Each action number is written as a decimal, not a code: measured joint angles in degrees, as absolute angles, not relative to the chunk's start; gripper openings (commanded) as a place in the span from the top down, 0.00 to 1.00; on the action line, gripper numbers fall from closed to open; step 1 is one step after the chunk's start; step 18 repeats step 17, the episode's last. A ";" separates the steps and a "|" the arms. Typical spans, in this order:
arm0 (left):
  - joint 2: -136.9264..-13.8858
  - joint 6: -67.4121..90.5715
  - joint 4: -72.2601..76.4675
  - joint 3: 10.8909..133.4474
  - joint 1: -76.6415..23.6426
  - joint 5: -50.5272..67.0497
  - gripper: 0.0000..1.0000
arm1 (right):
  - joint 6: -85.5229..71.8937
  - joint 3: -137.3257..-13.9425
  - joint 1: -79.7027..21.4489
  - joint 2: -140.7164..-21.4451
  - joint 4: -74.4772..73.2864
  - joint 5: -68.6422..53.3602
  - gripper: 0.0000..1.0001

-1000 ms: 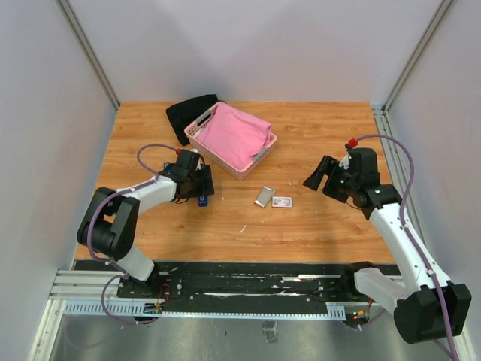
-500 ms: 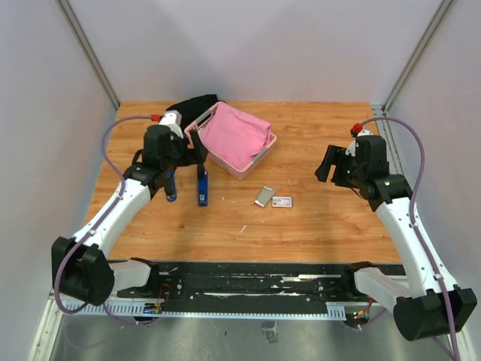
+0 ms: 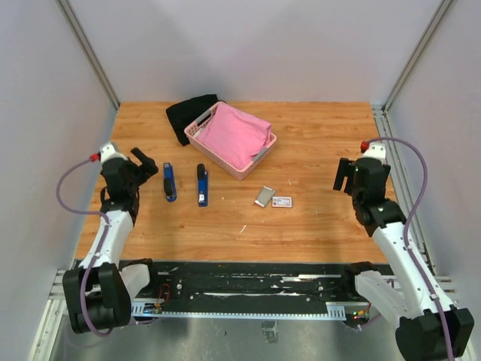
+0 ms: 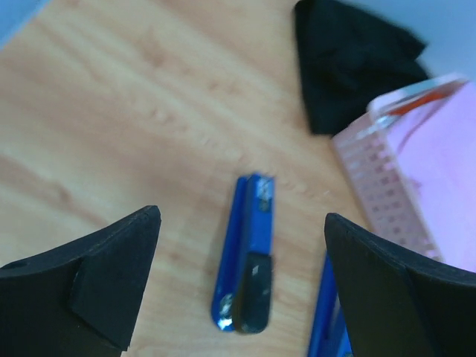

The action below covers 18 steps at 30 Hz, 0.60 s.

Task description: Load the staples into the stapler

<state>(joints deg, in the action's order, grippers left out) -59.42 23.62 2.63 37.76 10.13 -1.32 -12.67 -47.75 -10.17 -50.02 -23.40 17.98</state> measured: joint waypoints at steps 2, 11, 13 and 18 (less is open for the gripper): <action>-58.94 25.50 8.73 29.76 10.28 -4.78 0.03 | -11.55 -40.58 -10.17 -48.45 -17.41 22.22 0.16; -63.31 27.00 28.47 11.94 10.15 -18.13 0.04 | -9.43 -20.91 -10.17 -55.35 6.37 33.06 0.16; -65.06 26.85 31.70 11.73 10.15 -19.29 0.06 | -9.32 -20.38 -10.17 -58.65 10.70 34.20 0.16; -66.94 25.71 36.16 11.64 9.65 -20.56 0.05 | -8.97 -20.38 -10.17 -64.14 17.23 35.53 0.16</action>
